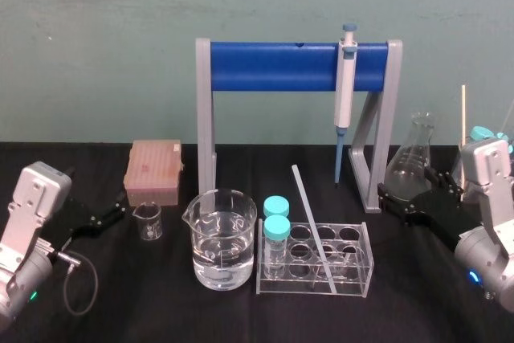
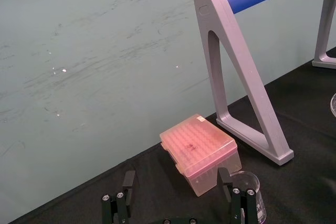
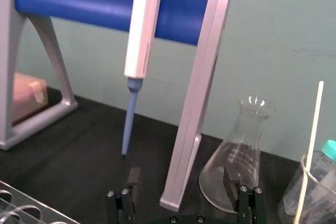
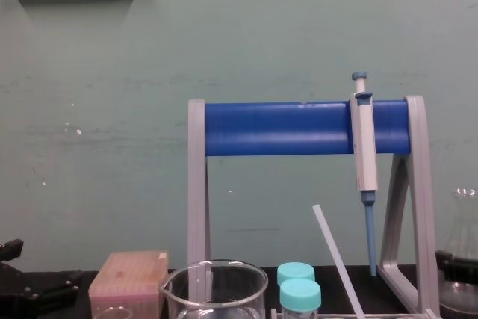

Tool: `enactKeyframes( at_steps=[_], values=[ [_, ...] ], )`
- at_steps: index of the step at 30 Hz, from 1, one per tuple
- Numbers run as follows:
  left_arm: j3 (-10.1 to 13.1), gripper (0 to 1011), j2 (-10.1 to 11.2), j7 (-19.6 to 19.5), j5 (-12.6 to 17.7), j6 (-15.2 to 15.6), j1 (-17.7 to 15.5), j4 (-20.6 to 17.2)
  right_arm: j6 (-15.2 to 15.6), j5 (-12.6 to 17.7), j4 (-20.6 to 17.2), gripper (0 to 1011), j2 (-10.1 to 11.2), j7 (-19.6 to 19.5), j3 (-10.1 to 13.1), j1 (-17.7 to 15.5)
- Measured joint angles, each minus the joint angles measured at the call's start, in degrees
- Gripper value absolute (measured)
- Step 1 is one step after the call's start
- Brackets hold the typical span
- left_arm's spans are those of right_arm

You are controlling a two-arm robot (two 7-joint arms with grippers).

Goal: Pick up the stirring rod with one hand, then place it down.

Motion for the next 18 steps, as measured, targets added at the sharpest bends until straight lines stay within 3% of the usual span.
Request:
enactKeyframes(
  at_steps=[18],
  values=[
    [0.0,1000,0.0,0.0,0.0,0.0,0.0,0.0,0.0,-0.1,0.1,1000,0.0,-0.1,-0.1,0.1]
  ],
)
